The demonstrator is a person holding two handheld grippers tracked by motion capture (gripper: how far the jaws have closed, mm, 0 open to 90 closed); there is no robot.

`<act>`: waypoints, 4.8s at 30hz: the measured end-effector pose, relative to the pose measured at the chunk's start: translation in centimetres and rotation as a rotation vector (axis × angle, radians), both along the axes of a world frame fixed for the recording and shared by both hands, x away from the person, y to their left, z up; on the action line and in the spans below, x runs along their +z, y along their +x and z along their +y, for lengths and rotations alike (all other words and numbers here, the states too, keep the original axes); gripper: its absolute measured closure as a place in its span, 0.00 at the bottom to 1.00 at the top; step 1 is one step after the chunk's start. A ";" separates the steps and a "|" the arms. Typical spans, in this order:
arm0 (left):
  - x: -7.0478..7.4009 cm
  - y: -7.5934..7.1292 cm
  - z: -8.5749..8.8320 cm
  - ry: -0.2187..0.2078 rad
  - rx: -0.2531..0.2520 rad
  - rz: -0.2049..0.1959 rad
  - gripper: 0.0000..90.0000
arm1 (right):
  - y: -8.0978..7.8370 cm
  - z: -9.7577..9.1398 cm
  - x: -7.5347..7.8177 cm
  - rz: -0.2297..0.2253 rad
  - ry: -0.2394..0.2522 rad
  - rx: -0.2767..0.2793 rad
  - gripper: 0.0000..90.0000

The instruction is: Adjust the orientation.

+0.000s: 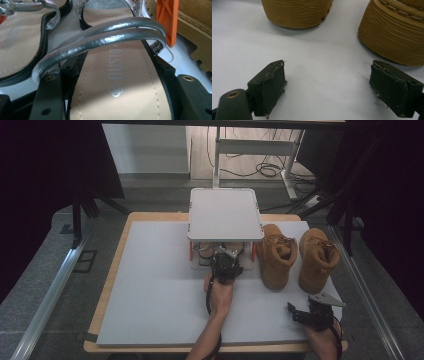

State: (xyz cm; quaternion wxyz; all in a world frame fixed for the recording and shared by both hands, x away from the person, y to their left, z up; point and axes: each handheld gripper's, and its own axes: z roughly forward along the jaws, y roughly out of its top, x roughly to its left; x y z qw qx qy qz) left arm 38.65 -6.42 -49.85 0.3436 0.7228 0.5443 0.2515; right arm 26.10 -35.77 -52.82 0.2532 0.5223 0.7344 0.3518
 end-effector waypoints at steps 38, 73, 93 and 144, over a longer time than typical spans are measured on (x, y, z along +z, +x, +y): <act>-0.1 -4.7 3.5 -0.053 -0.186 0.028 0.29 | 0.0 0.0 0.0 -0.001 0.000 -0.001 0.14; -0.3 -5.9 3.8 0.014 -0.315 -0.028 1.00 | 0.0 0.0 0.0 -0.001 0.000 -0.001 0.14; -0.3 -3.8 3.0 0.028 -0.289 -0.033 1.00 | 0.0 0.0 0.0 -0.001 -0.001 -0.001 0.14; -0.2 0.0 1.0 0.025 -0.300 -0.009 1.00 | 0.0 0.0 0.0 -0.002 0.001 -0.001 0.14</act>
